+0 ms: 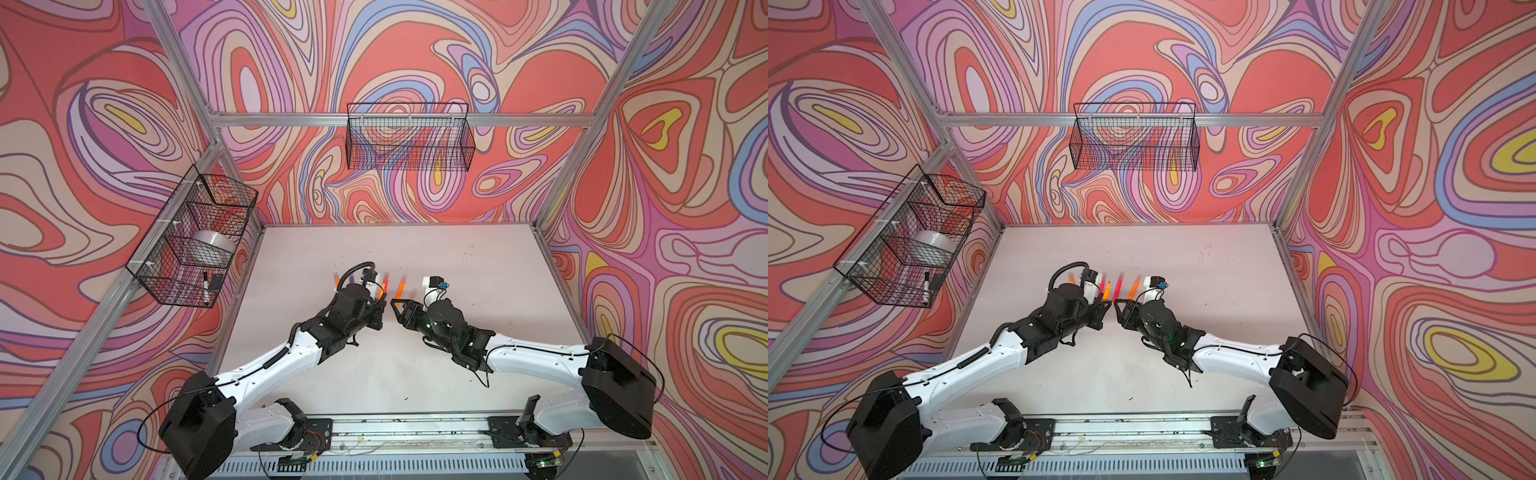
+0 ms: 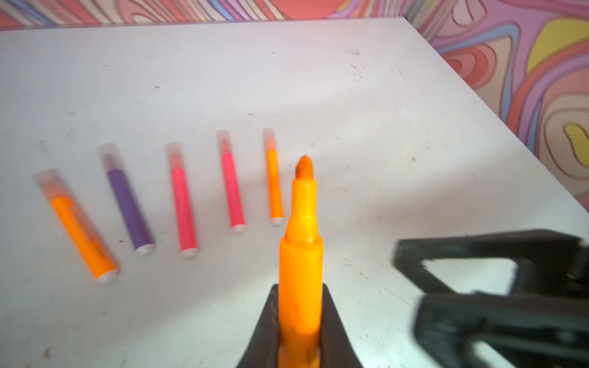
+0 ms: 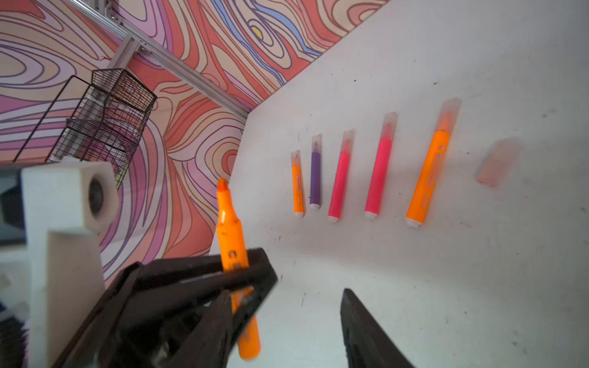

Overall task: Insert the pens into the pen caps
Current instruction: 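Hold the marker upright with the left gripper while the right grasps the translucent cap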

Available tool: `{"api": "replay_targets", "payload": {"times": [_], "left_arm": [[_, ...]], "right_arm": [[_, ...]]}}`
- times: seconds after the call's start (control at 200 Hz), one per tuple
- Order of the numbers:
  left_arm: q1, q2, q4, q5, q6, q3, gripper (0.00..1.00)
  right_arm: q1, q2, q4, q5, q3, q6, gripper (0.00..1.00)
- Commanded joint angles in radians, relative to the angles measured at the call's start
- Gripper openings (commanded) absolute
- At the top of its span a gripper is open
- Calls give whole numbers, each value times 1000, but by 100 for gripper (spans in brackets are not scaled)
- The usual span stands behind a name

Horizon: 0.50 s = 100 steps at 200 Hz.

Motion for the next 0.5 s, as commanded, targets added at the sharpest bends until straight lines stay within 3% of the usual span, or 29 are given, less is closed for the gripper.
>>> {"api": "replay_targets", "payload": {"times": [0.0,0.235,0.496], "left_arm": [[24,-80,-34,-6,-22,-28,0],[25,-152,-70,4,-1,-54,0],[24,-152,-82,17,5,-60,0]], "right_arm": [[-62,-37,-146,91,12,-30,59],[-215,222,-407,26,254,-101,56],[-265,543,-655,60,571,-192,50]]}}
